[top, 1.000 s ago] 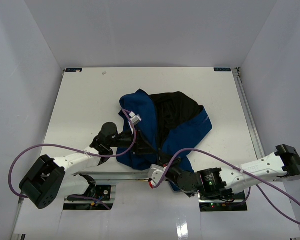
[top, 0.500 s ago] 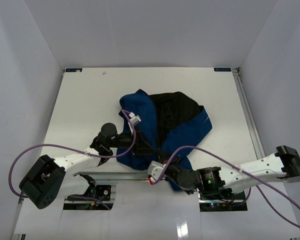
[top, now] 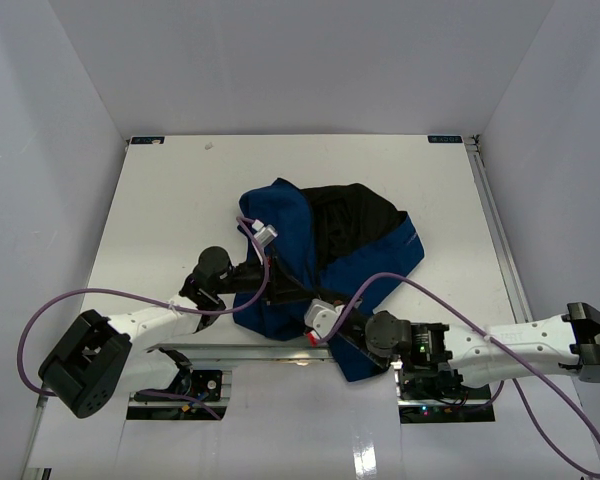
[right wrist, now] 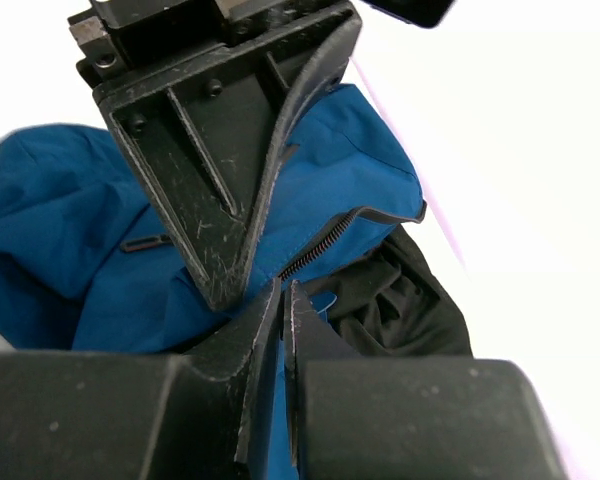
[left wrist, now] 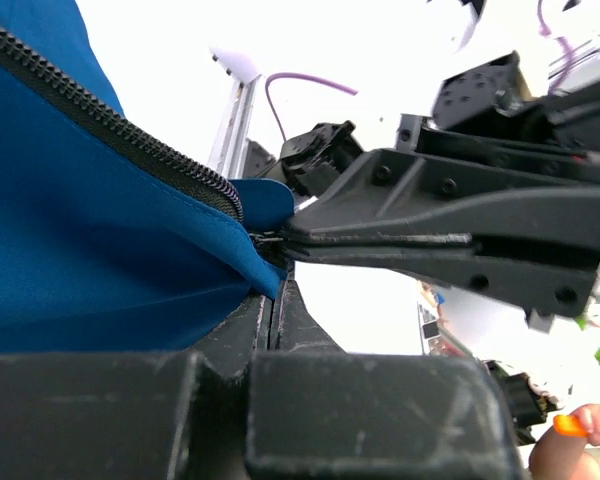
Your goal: Zip up the jacket
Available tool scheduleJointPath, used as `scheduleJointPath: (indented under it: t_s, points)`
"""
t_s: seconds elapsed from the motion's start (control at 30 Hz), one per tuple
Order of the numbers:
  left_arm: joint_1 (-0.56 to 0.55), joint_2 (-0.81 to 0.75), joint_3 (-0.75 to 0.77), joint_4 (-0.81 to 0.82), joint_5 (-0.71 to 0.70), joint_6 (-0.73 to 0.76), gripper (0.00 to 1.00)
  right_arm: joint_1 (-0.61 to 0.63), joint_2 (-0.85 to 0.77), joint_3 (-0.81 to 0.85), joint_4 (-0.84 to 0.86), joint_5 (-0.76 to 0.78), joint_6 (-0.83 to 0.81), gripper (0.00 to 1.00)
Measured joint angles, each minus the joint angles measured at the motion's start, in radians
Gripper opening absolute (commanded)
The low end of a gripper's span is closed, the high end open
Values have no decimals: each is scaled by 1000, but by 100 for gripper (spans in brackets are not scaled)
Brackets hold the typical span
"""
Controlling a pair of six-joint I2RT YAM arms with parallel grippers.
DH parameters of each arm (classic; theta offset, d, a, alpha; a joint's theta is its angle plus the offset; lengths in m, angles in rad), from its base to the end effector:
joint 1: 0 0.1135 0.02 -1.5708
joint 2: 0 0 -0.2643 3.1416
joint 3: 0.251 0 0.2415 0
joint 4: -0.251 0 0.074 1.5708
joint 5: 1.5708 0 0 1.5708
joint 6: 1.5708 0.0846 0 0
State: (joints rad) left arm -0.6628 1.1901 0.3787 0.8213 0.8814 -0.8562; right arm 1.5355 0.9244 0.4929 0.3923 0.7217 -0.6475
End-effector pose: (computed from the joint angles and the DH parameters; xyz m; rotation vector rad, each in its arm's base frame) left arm 0.1602 -0.2079 0.2318 0.6510 1.7955 -1.7888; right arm 0.0642 0.2337 0.2757 -1.0837 1.1788 0.1088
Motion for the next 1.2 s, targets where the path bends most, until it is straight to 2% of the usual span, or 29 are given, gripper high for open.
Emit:
scheduleJointPath:
  t_s: [0.27, 0.5, 0.8, 1.2]
  points:
    - [0, 43, -12, 183, 38, -117, 0, -82, -159, -45, -21, -213, 54, 8]
    - [0, 130, -23, 313, 95, -231, 0, -205, -194, -41, -111, -465, 72, 8]
    - [4, 139, -24, 307, 89, -241, 0, -439, -194, -5, -176, -813, 98, 8]
    - [3, 159, -22, 349, 86, -261, 0, -577, -182, 20, -182, -1023, 143, 8]
